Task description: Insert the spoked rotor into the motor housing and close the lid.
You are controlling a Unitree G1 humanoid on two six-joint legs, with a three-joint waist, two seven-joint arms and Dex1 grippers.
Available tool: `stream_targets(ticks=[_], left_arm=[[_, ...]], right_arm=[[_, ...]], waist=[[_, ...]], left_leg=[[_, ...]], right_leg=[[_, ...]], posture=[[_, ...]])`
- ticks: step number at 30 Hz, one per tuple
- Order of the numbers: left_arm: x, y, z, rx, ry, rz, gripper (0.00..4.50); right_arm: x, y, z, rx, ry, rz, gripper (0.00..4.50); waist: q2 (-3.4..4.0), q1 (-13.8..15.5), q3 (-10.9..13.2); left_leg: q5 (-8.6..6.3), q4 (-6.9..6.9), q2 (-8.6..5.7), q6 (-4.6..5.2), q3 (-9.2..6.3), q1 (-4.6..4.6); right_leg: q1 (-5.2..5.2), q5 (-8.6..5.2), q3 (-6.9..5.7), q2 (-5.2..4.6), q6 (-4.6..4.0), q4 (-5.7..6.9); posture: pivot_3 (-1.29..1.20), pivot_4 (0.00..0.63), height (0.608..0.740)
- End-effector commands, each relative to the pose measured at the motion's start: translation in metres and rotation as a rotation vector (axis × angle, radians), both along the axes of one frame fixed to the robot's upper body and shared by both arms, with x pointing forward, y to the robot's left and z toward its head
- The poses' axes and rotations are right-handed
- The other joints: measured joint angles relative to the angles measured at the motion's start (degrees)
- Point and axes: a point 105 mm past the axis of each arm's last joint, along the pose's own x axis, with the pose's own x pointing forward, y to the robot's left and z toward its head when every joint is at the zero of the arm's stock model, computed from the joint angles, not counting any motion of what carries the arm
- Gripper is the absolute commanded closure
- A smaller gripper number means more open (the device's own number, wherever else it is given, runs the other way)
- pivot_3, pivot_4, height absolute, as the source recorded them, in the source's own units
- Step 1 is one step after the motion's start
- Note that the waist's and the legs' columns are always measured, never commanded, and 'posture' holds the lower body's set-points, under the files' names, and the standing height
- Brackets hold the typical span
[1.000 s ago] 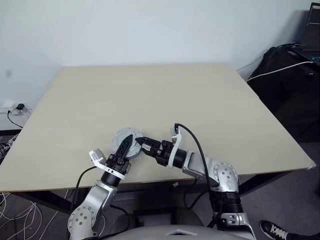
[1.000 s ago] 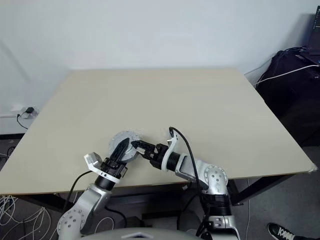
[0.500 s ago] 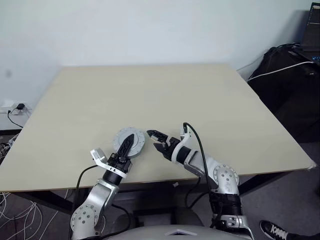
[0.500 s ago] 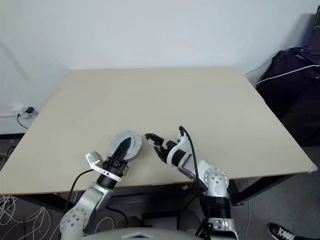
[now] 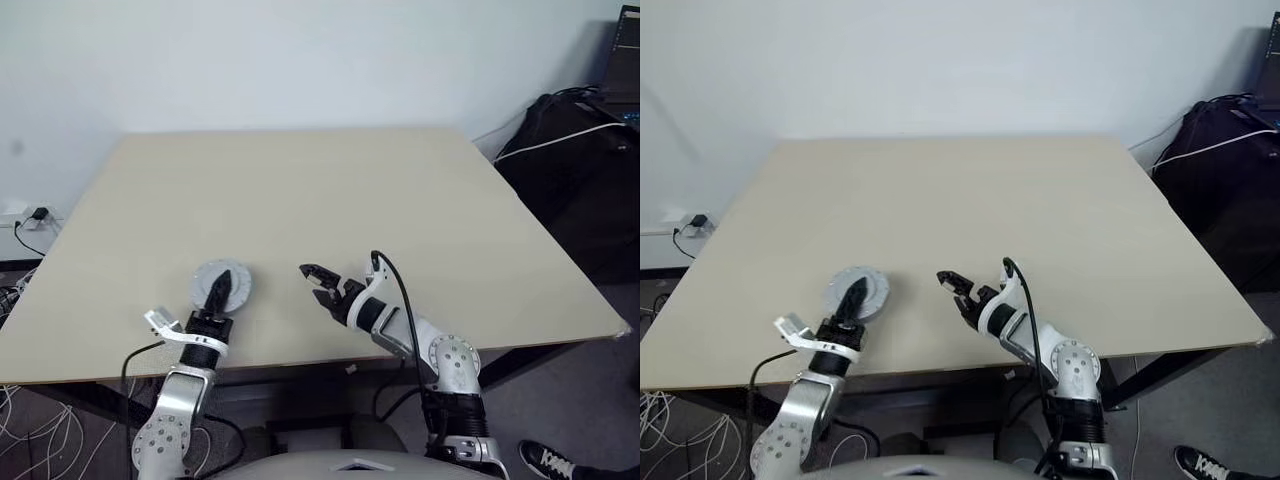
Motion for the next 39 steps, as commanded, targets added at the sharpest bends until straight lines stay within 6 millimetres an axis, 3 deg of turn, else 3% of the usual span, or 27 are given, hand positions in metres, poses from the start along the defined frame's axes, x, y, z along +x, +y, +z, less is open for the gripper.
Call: stream_targets(ticks=[1,18,39], left_arm=[[0.014,0.008,0.014,-0.061,-0.051,0.119,2.36],[0.028,0.049,-0.011,-0.131,0.091,0.364,2.36],[0.023,0.055,-0.043,-0.121,0.303,0.429,2.36]], right_arm=[[0.000,0.001,0.008,-0.004,-0.048,0.009,0.00],[-0.004,-0.002,0.006,-0.030,-0.081,0.018,0.00],[-0.005,-0.001,0.007,-0.026,-0.085,0.012,0.00]], waist=[[-0.04,0.10,-0.02],[-0.44,0.41,-0.12],[-0.67,0.88,-0.16]], left_leg=[[0.00,0.01,0.00,0.00,0.00,0.00],[0.08,0.11,0.00,-0.14,0.03,-0.01],[0.09,0.14,0.00,-0.16,0.03,-0.01]], right_leg=[[0.01,0.00,0.00,0.00,0.00,0.01],[0.07,0.03,-0.01,0.01,0.06,-0.04],[0.09,0.15,-0.02,0.00,0.26,-0.04]], posture=[[0.00,0.000,0.740],[0.00,0.000,0.740],[0.00,0.000,0.740]])
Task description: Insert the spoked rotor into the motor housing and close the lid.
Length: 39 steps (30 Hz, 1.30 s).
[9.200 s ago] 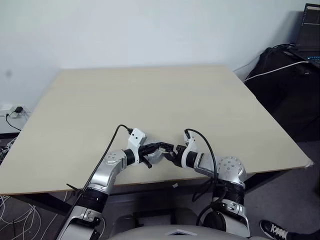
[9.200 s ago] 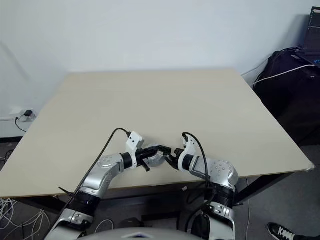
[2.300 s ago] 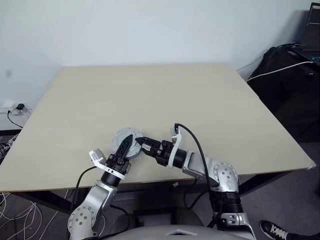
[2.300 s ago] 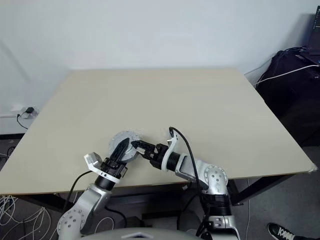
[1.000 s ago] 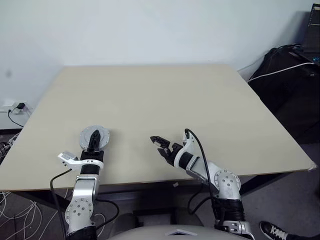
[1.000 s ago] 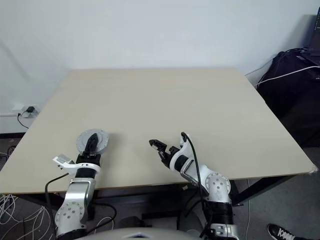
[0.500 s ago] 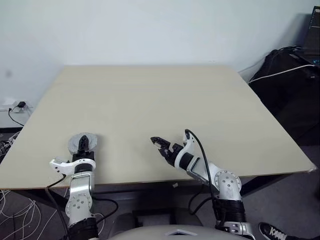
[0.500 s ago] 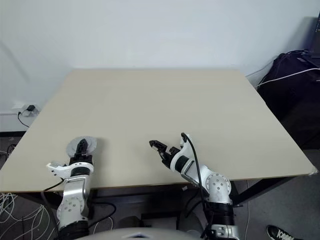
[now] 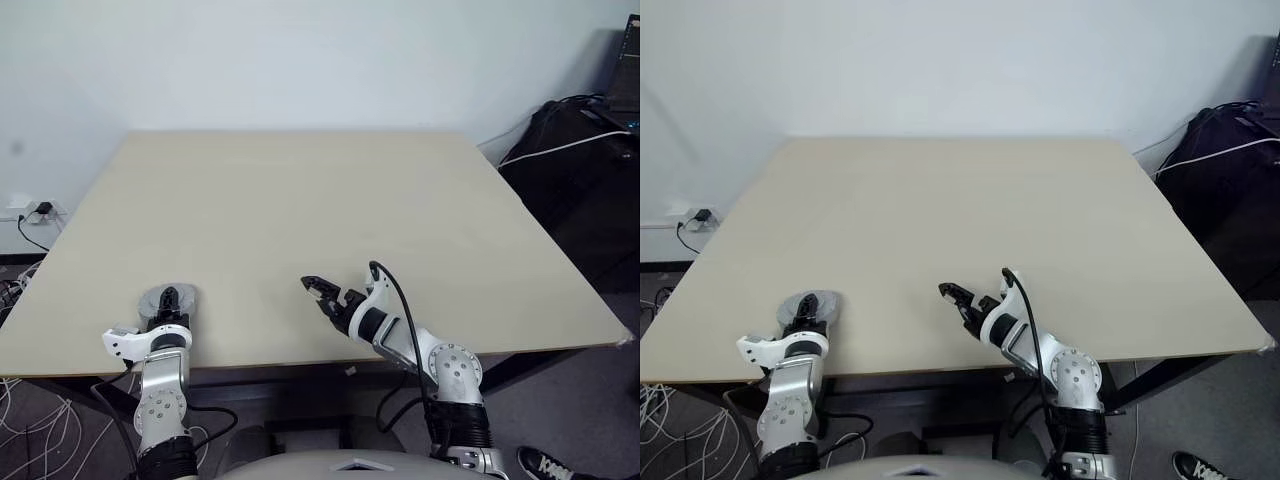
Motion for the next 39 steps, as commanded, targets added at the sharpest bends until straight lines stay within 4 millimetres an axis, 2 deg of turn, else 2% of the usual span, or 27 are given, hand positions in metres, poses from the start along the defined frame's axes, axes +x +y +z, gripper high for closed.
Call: stream_targets(ticks=[1,2,9,20,30,39], left_arm=[[0.015,-0.018,0.013,-0.055,-0.068,0.008,2.36],[0.014,-0.019,0.013,-0.056,-0.064,0.006,2.36],[0.012,-0.022,0.009,-0.058,-0.036,-0.010,0.10],[-0.002,-0.032,0.000,-0.065,0.027,-0.036,0.05],[-0.029,-0.045,-0.010,-0.087,0.120,-0.069,0.05],[-0.044,-0.050,-0.008,-0.104,0.153,-0.080,0.05]], right_arm=[[0.003,0.002,0.017,0.029,-0.067,0.003,0.00],[0.003,0.002,0.017,0.029,-0.067,0.003,0.00],[0.003,0.003,0.017,0.029,-0.066,0.004,0.00],[0.002,0.003,0.016,0.027,-0.060,0.008,0.00],[0.001,0.003,0.015,0.028,-0.055,0.013,0.00],[0.000,0.005,0.015,0.029,-0.054,0.022,0.00]], waist=[[0.00,0.03,0.00],[0.00,0.04,0.00],[0.20,0.24,-0.13],[0.25,0.13,-0.22],[0.29,-0.11,-0.25],[0.35,-0.28,-0.29]], left_leg=[[0.00,0.00,0.00,0.00,0.00,0.00],[0.00,0.00,0.00,0.00,0.00,0.00],[-0.07,0.02,0.00,0.13,0.00,0.20],[-0.01,0.02,0.00,0.02,0.04,0.25],[-0.13,0.02,0.02,0.19,0.08,0.25],[-0.13,0.02,0.03,0.18,0.08,0.26]], right_leg=[[0.00,0.00,0.00,0.00,0.00,0.00],[0.00,0.00,0.00,0.00,0.00,0.00],[0.19,-0.05,0.00,0.00,-0.12,0.03],[0.23,-0.05,0.03,0.00,-0.12,0.01],[0.20,-0.11,0.06,-0.02,-0.21,0.00],[0.19,-0.12,0.06,-0.02,-0.23,0.01]], posture=[[0.00,0.000,0.740],[0.00,0.000,0.740],[0.00,0.000,0.740],[0.00,0.000,0.740],[0.00,0.000,0.740],[0.00,0.000,0.740]])
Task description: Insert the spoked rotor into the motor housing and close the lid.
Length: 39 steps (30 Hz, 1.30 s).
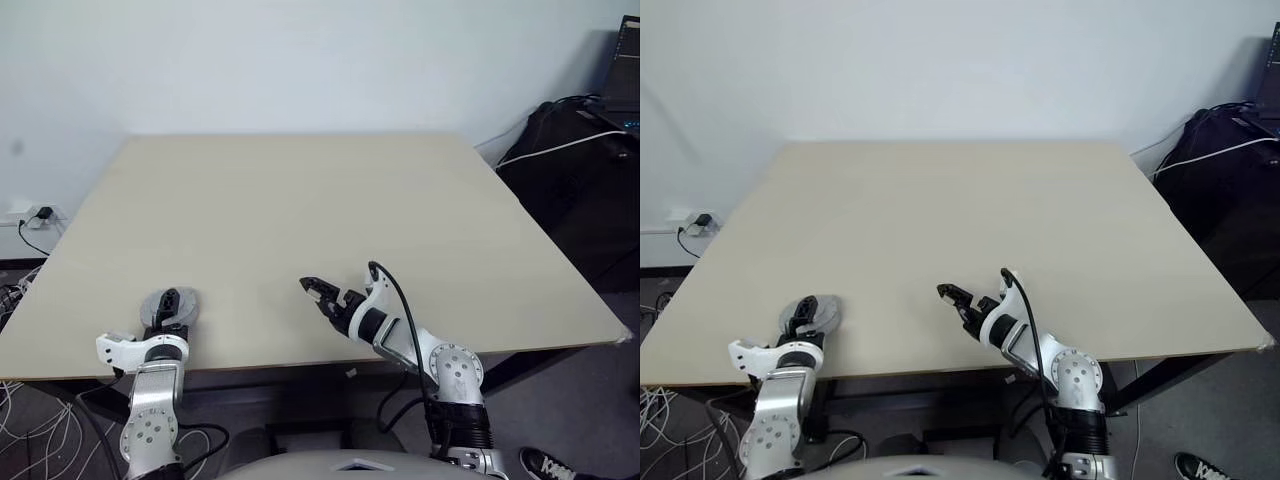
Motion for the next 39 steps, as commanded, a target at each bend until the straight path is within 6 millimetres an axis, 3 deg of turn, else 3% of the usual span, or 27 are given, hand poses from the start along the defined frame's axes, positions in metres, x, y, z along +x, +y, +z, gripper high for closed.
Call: stream_targets(ticks=[1,10,18,23,28,34,39], left_arm=[[-0.016,-0.041,-0.016,-0.171,0.042,0.007,0.05],[-0.037,-0.050,-0.018,-0.195,0.100,-0.060,0.05],[-0.038,-0.077,0.008,-0.176,0.008,-0.332,0.05],[-0.026,-0.091,0.037,0.027,-0.137,-0.551,0.05],[-0.017,-0.097,0.056,0.368,-0.230,-0.698,0.05],[-0.004,-0.090,0.066,0.684,-0.263,-0.671,0.05],[-0.001,-0.084,0.059,1.016,-0.228,-0.669,0.05]], right_arm=[[0.003,0.003,0.013,0.032,-0.048,0.004,0.00],[0.002,0.004,0.012,0.035,-0.044,0.009,0.00],[0.001,0.002,0.012,0.035,-0.043,0.010,0.00],[0.001,-0.003,0.014,0.026,-0.065,-0.002,0.00],[0.004,-0.018,0.022,-0.071,-0.178,-0.032,0.00],[0.016,-0.051,0.035,-0.395,-0.475,-0.142,0.00],[0.010,-0.062,0.032,-0.676,-0.712,-0.141,0.00]], waist=[[0.02,-0.06,-0.01],[0.55,-0.42,-0.34],[0.77,0.32,-0.37],[0.49,0.32,-0.15],[0.60,-0.15,0.03],[0.58,0.07,0.08],[0.53,0.34,0.11]], left_leg=[[0.00,0.00,0.00,-0.01,0.00,0.00],[-0.17,-0.01,-0.03,0.18,0.08,0.07],[-0.19,-0.01,-0.02,0.23,0.05,0.09],[-0.15,-0.01,-0.07,0.17,0.01,0.08],[-0.01,-0.15,-0.03,-0.08,0.03,0.01],[0.08,-0.22,-0.06,-0.26,0.05,0.01],[0.10,-0.23,-0.09,-0.29,0.10,0.05]], right_leg=[[0.00,-0.01,0.00,0.00,-0.01,0.00],[0.02,-0.08,0.09,-0.10,-0.03,-0.02],[-0.01,-0.10,0.09,-0.17,0.00,-0.02],[-0.06,-0.11,0.00,-0.12,0.00,0.00],[-0.13,-0.11,0.00,-0.02,-0.05,0.06],[-0.15,-0.13,0.02,-0.02,-0.05,0.02],[-0.14,-0.14,0.03,-0.02,-0.03,0.01]], posture=[[0.00,0.000,0.740],[0.00,0.000,0.740],[0.00,0.000,0.740],[0.00,0.000,0.740],[0.00,0.000,0.740],[0.00,0.000,0.740],[0.00,0.000,0.740]])
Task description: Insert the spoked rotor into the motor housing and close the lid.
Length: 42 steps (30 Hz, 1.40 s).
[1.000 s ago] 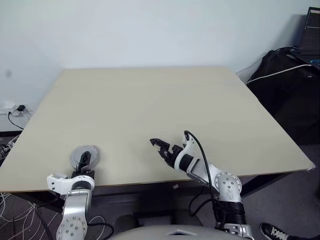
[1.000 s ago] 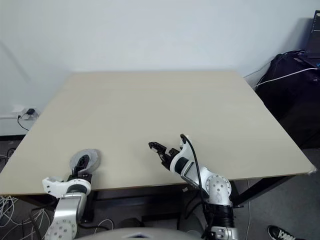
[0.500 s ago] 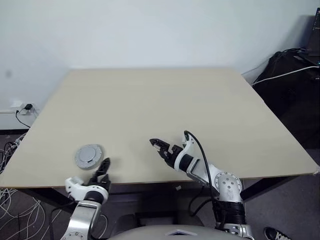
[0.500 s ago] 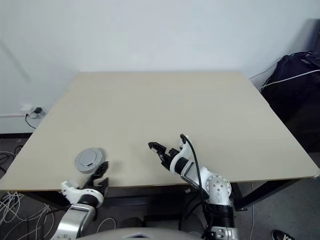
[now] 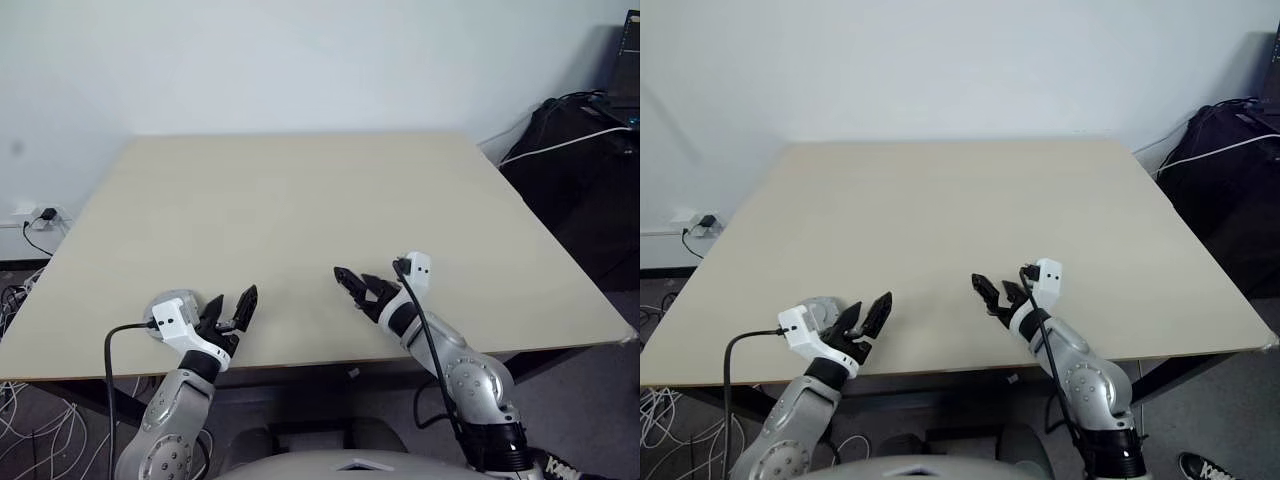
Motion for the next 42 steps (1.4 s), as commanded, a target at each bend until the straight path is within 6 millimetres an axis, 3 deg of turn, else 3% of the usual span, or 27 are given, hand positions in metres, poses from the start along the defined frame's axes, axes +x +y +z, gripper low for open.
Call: stream_targets(ticks=[1,6,15,22,42], left_arm=[[0.003,0.001,0.004,0.216,-0.103,0.003,0.05],[0.001,0.003,-0.003,0.358,-0.158,0.025,0.05],[-0.006,-0.007,-0.011,0.526,-0.211,-0.018,0.05],[-0.004,-0.005,-0.017,0.496,-0.173,0.002,0.05],[-0.002,-0.002,-0.028,0.476,-0.148,-0.006,0.05]], right_arm=[[-0.005,0.001,0.012,-0.166,-0.202,0.017,0.00],[-0.016,0.004,0.006,-0.361,-0.359,0.070,0.00],[-0.027,0.002,-0.019,-0.432,-0.364,0.093,0.00],[-0.029,-0.004,-0.034,-0.458,-0.303,0.058,0.00],[-0.028,-0.003,-0.033,-0.458,-0.302,0.037,0.00]], waist=[[-0.05,0.15,0.03],[-0.16,0.18,0.10],[-0.28,0.43,0.15],[-0.34,0.49,0.19],[-0.33,0.84,0.17]], left_leg=[[0.00,0.00,0.00,0.00,0.00,0.02],[0.01,0.00,0.04,-0.02,0.06,0.06],[-0.11,0.01,0.09,0.20,0.06,0.09],[-0.14,0.02,0.14,0.26,0.06,0.08],[-0.13,0.04,0.10,0.26,0.04,0.12]], right_leg=[[0.02,-0.01,0.00,0.00,0.00,-0.01],[0.02,-0.05,0.04,-0.01,0.09,0.01],[0.01,0.00,0.02,-0.03,0.02,0.03],[0.00,0.00,0.01,-0.08,0.01,0.07],[0.03,0.01,-0.02,-0.07,0.00,0.12]], posture=[[0.00,0.000,0.740],[0.00,0.000,0.740],[0.00,0.000,0.740],[0.00,0.000,0.740],[0.00,0.000,0.740]])
